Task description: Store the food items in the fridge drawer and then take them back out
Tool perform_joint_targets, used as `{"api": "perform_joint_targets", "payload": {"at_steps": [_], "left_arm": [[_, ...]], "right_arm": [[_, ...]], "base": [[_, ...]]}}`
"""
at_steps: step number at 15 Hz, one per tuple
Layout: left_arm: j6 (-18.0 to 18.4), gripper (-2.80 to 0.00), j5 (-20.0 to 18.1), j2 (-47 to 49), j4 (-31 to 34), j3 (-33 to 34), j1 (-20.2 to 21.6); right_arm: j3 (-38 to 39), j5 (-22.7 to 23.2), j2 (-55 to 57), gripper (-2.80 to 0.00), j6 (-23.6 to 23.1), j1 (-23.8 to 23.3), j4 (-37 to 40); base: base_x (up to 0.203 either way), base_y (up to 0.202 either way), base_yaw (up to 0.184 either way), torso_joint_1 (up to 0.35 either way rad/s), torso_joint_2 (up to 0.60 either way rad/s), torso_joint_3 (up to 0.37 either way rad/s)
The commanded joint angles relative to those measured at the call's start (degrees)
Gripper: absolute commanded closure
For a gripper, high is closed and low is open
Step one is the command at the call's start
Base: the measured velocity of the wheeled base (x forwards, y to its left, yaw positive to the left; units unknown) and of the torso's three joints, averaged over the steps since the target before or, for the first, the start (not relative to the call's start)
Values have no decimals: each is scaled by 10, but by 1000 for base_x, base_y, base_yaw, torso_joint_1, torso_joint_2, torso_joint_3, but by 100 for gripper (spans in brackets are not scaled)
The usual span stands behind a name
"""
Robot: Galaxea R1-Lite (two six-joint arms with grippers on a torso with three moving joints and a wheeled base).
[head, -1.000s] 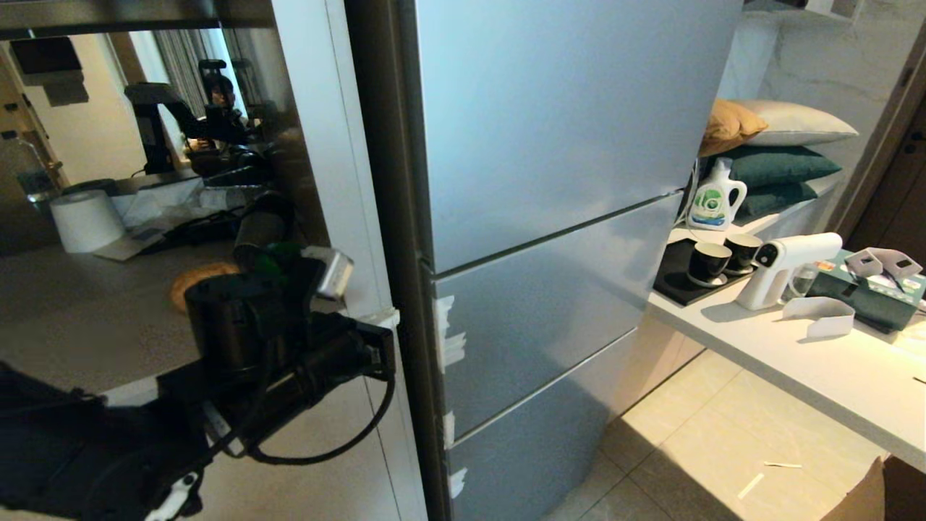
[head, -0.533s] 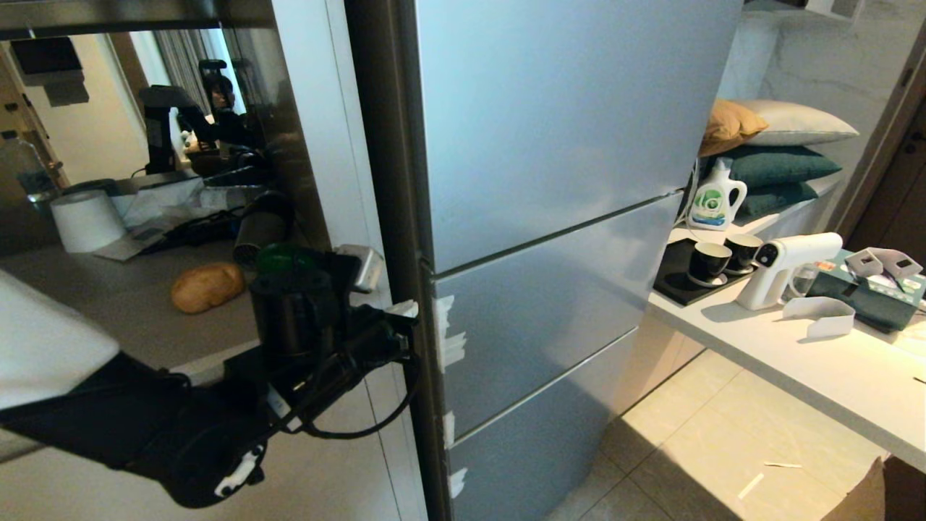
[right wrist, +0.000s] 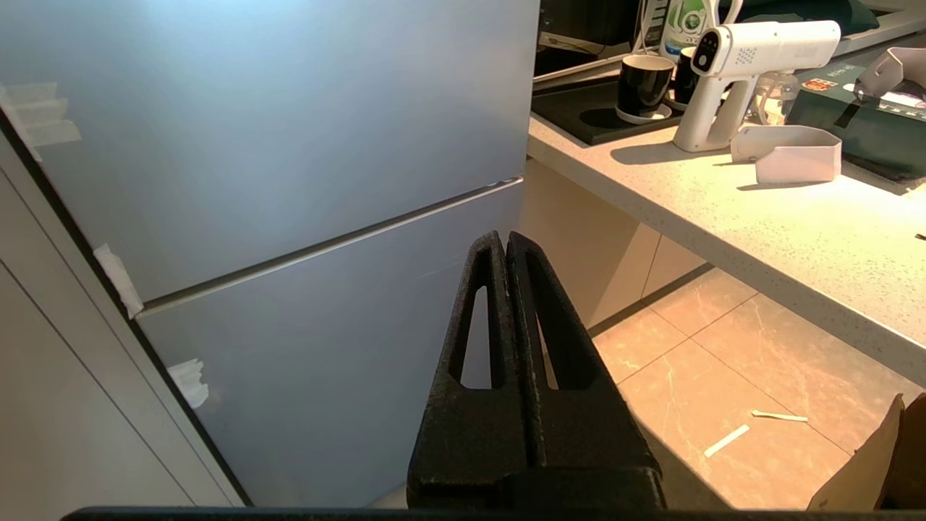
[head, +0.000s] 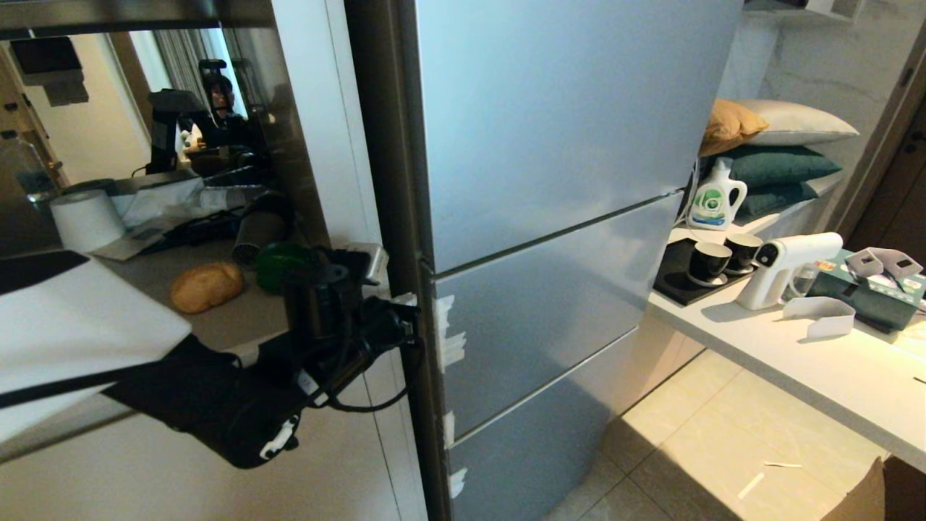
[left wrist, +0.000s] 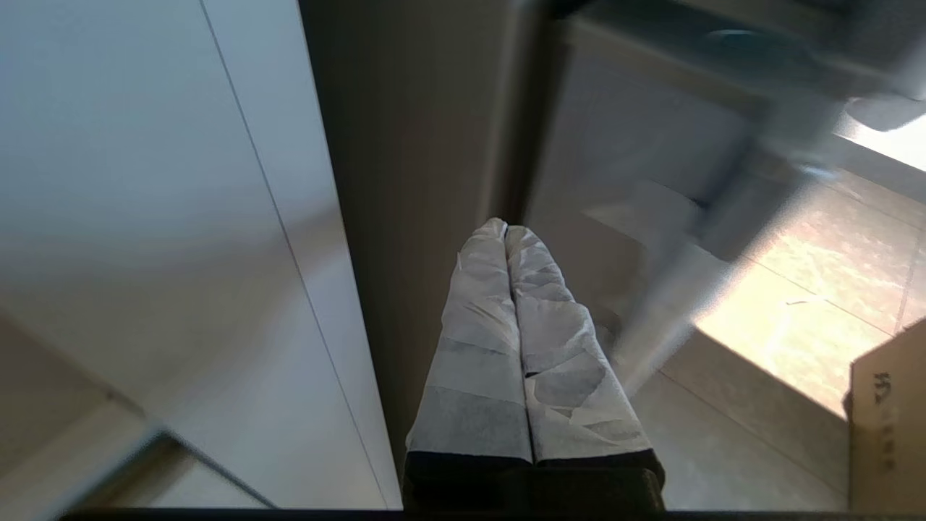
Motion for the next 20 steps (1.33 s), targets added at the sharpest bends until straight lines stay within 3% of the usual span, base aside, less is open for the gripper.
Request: {"api": "perform_joint_targets", "payload": {"at_steps": [1, 10, 15, 20], "left_arm": [[0, 0, 0, 20, -4, -17, 0], [-1, 0, -6, 12, -5, 1, -29], [-3, 0, -37, 11, -5, 27, -50], [-7, 0, -40, 10, -5, 43, -82]], "right_arm": [[18, 0, -1, 0, 0, 0, -1], [18, 0, -1, 0, 0, 0, -1], [18, 0, -1, 0, 0, 0, -1], [18, 0, -1, 0, 0, 0, -1]], "base": [[0, 0, 0, 0, 0, 0], [0, 0, 0, 0, 0, 0], [0, 0, 0, 0, 0, 0], [0, 0, 0, 0, 0, 0]]}}
